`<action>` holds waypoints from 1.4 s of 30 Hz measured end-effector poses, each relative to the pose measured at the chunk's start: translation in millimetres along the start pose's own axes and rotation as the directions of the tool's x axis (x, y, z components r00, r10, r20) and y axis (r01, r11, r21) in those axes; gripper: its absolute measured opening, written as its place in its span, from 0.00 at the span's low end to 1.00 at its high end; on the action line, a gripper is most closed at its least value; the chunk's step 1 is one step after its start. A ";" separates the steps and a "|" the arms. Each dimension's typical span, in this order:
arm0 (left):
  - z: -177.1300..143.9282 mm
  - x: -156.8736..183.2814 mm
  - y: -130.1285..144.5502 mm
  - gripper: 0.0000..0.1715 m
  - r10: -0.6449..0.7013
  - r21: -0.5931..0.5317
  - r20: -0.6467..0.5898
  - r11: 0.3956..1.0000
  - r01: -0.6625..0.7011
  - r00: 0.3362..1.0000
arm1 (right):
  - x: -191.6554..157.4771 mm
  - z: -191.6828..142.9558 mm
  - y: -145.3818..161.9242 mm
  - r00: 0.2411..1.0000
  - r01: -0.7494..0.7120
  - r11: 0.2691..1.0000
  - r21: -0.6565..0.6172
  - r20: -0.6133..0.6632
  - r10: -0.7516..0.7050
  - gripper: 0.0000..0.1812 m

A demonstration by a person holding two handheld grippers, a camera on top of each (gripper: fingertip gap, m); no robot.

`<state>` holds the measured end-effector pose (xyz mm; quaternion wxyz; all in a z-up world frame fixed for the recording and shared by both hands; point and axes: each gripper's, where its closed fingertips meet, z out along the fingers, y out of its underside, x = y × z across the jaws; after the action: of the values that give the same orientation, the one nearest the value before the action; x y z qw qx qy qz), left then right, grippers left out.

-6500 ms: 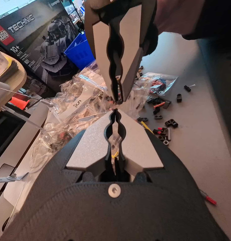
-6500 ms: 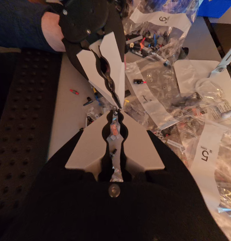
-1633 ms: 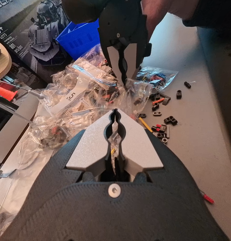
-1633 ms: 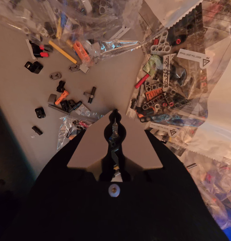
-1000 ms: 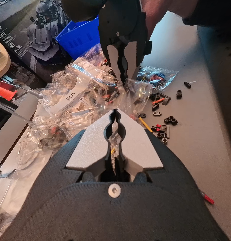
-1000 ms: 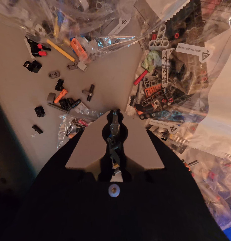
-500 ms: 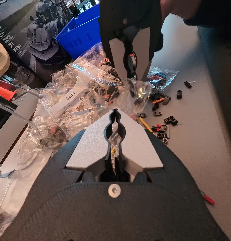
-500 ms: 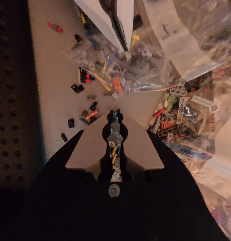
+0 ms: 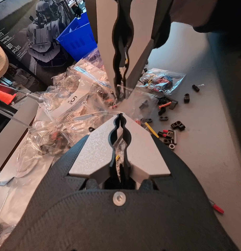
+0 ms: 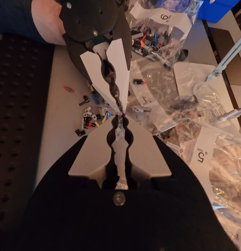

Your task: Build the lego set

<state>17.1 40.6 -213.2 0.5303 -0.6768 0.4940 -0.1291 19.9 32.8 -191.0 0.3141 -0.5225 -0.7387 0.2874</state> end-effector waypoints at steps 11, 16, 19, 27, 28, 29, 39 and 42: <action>0.6 0.3 1.4 0.00 0.001 -0.007 -0.002 1.000 -0.001 1.000 | -10.2 7.9 -1.5 0.999 0.014 1.000 0.000 0.050 -0.014 0.02; 0.4 0.2 0.4 0.00 0.000 -0.003 -0.001 1.000 0.000 1.000 | -4.2 -9.0 -9.9 1.000 0.007 0.998 0.064 0.019 -0.008 0.02; 0.9 0.9 1.0 0.00 0.002 -0.006 -0.004 1.000 -0.002 1.000 | -4.5 -15.4 -20.4 1.000 0.001 0.992 0.126 0.023 -0.004 0.02; 1.1 0.9 1.0 0.00 0.004 -0.007 -0.003 1.000 -0.004 1.000 | -9.6 18.2 6.2 0.999 0.008 0.999 -0.048 0.048 -0.005 0.02; 1.5 0.4 3.2 0.00 0.007 -0.020 0.001 1.000 -0.007 1.000 | -9.0 19.6 7.1 0.999 0.000 0.999 -0.054 0.046 0.003 0.03; 1.5 0.6 3.6 0.00 0.009 -0.021 0.000 1.000 -0.009 1.000 | -7.8 19.9 7.4 0.999 -0.006 0.998 -0.055 0.041 0.009 0.04; 1.2 0.7 1.6 0.00 0.002 -0.010 -0.002 1.000 -0.002 1.000 | -8.0 9.0 9.3 0.999 -0.007 0.999 -0.040 0.052 0.009 0.03; 0.6 0.4 1.1 0.00 0.003 -0.008 -0.001 1.000 -0.003 1.000 | -3.8 -3.7 13.2 0.999 -0.026 0.999 -0.024 0.043 0.027 0.03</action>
<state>17.1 40.6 -214.4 0.5276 -0.6782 0.4957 -0.1264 31.6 33.4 -199.2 0.2880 -0.5295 -0.7418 0.2940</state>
